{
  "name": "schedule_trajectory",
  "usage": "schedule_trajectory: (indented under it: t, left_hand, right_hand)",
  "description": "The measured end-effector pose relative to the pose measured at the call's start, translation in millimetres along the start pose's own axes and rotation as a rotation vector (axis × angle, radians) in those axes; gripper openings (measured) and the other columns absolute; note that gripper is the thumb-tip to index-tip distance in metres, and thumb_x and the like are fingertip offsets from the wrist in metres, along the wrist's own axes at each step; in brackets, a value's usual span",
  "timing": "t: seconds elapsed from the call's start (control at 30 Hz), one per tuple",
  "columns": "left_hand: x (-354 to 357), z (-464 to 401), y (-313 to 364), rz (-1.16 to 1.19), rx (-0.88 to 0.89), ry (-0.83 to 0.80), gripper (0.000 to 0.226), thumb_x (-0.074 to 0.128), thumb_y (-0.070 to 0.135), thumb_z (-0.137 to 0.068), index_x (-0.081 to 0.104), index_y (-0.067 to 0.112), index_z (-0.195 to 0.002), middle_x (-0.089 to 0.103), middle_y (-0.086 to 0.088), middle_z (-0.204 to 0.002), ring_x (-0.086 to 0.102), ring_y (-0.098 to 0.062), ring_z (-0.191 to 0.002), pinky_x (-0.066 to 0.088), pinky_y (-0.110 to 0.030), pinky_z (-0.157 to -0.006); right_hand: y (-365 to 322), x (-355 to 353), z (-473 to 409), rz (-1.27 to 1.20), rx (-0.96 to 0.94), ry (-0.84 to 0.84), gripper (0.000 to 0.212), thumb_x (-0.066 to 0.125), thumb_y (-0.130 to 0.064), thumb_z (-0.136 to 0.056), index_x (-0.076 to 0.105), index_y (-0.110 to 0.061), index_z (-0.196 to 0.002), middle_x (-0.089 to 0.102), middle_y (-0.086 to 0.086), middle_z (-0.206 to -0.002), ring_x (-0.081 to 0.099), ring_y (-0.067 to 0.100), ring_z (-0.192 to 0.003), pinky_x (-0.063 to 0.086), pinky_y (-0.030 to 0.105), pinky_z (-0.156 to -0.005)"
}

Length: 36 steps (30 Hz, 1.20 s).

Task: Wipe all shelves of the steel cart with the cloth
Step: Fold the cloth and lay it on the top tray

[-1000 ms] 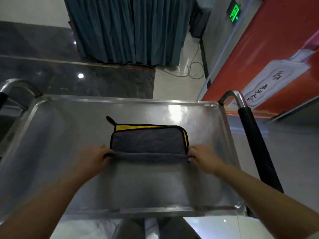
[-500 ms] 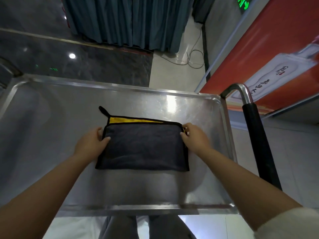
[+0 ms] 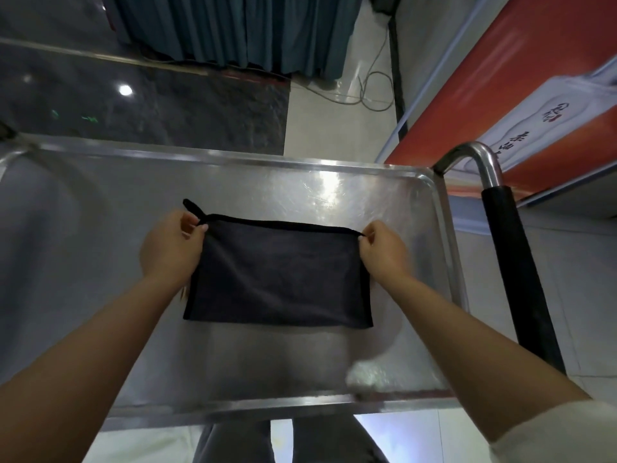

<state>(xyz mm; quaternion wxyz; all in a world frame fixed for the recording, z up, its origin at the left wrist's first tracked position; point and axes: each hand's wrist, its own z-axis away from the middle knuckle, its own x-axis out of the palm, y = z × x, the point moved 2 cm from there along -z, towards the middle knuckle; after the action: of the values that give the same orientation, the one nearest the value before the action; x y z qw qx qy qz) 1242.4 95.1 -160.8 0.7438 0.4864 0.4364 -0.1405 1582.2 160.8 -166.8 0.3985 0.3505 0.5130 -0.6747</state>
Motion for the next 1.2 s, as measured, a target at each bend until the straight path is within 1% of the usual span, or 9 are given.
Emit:
schedule_trajectory:
  t: [0.13,0.3,0.47,0.57,0.67,0.77,0.87,1.03,1.2]
  left_hand:
    - [6.8,-12.4,2.9,0.022,-0.046,-0.042,0.013,0.06,0.031,-0.091,0.056,0.02,-0.095,0.06,0.0,-0.091,0.055,-0.021,-0.082,0.04,-0.033,-0.072]
    - [24.1,-20.5,-4.0,-0.089,-0.182,-0.203,0.031,0.061,0.036,-0.09,0.056,0.013,-0.11,0.063,-0.014,-0.113,0.057,-0.037,-0.105,0.039,-0.037,-0.079]
    - [25.9,4.1,-14.3,-0.171,-0.102,-0.257,0.044,0.063,0.042,-0.087,0.052,0.01,-0.116,0.062,-0.014,-0.112,0.059,-0.037,-0.1,0.041,-0.037,-0.071]
    - [22.3,36.2,-25.4,-0.166,-0.047,-0.285,0.054,0.066,0.042,-0.084,0.051,0.01,-0.124,0.059,-0.012,-0.119,0.059,-0.035,-0.102,0.046,-0.04,-0.074]
    - [16.0,62.7,-36.8,-0.146,-0.042,-0.291,0.059,0.071,0.042,-0.08,0.049,0.014,-0.127,0.059,-0.012,-0.119,0.059,-0.034,-0.102,0.05,-0.044,-0.077]
    - [10.0,73.9,-42.9,-0.15,-0.059,-0.325,0.066,0.073,0.041,-0.079,0.044,0.017,-0.134,0.061,-0.011,-0.121,0.059,-0.034,-0.105,0.05,-0.044,-0.081]
    - [5.2,74.6,-41.9,-0.113,-0.12,-0.366,0.063,0.073,0.029,-0.081,0.044,0.015,-0.134,0.064,-0.009,-0.101,0.061,-0.03,-0.093,0.049,-0.04,-0.076]
    - [-3.5,72.7,-11.2,0.309,-0.349,-0.519,0.023,0.066,0.001,-0.081,0.064,0.012,-0.102,0.071,-0.01,-0.099,0.066,-0.021,-0.083,0.053,-0.031,-0.068]
    - [7.6,81.0,51.8,0.407,-0.181,-0.605,0.016,0.064,0.003,-0.081,0.061,0.004,-0.096,0.057,-0.013,-0.083,0.055,-0.025,-0.079,0.045,-0.036,-0.071]
  right_hand:
    - [6.4,-6.5,-0.2,-0.071,0.06,0.026,0.007,0.051,-0.025,-0.095,0.053,-0.019,-0.092,0.06,0.0,-0.078,0.059,0.023,-0.078,0.044,0.033,-0.066]
    - [9.1,3.4,-3.8,0.003,0.116,-0.123,0.03,0.052,-0.03,-0.095,0.054,-0.017,-0.123,0.062,0.006,-0.112,0.058,0.025,-0.102,0.048,0.037,-0.085]
    - [9.3,11.7,16.7,0.067,-0.003,-0.089,0.052,0.06,-0.036,-0.09,0.043,-0.02,-0.137,0.055,0.009,-0.124,0.049,0.028,-0.114,0.045,0.041,-0.093]
    - [18.9,21.6,49.7,0.153,-0.125,-0.167,0.079,0.055,-0.057,-0.087,0.019,-0.028,-0.151,0.029,0.008,-0.153,0.029,0.03,-0.137,0.032,0.044,-0.111]
    - [36.3,36.9,80.5,0.321,-0.181,-0.268,0.085,0.037,-0.075,-0.084,-0.001,-0.04,-0.151,-0.003,0.004,-0.162,-0.004,0.024,-0.148,0.006,0.046,-0.119]
    - [47.4,43.8,95.1,0.371,-0.172,-0.263,0.086,0.019,-0.083,-0.078,-0.015,-0.044,-0.147,-0.011,0.004,-0.161,-0.015,0.022,-0.147,-0.005,0.048,-0.118]
    - [48.3,45.2,98.2,0.402,-0.165,-0.267,0.09,0.007,-0.089,-0.07,-0.027,-0.046,-0.141,-0.015,0.004,-0.161,-0.02,0.023,-0.146,-0.009,0.047,-0.116]
    - [42.5,40.3,97.7,0.371,-0.146,-0.324,0.092,0.028,-0.084,-0.078,-0.017,-0.043,-0.147,-0.014,0.004,-0.161,-0.017,0.024,-0.147,-0.006,0.048,-0.118]
    - [44.6,19.1,90.6,0.122,-0.115,-0.342,0.079,0.038,-0.066,-0.091,0.001,-0.033,-0.153,0.006,0.002,-0.162,0.001,0.021,-0.149,0.009,0.041,-0.121]
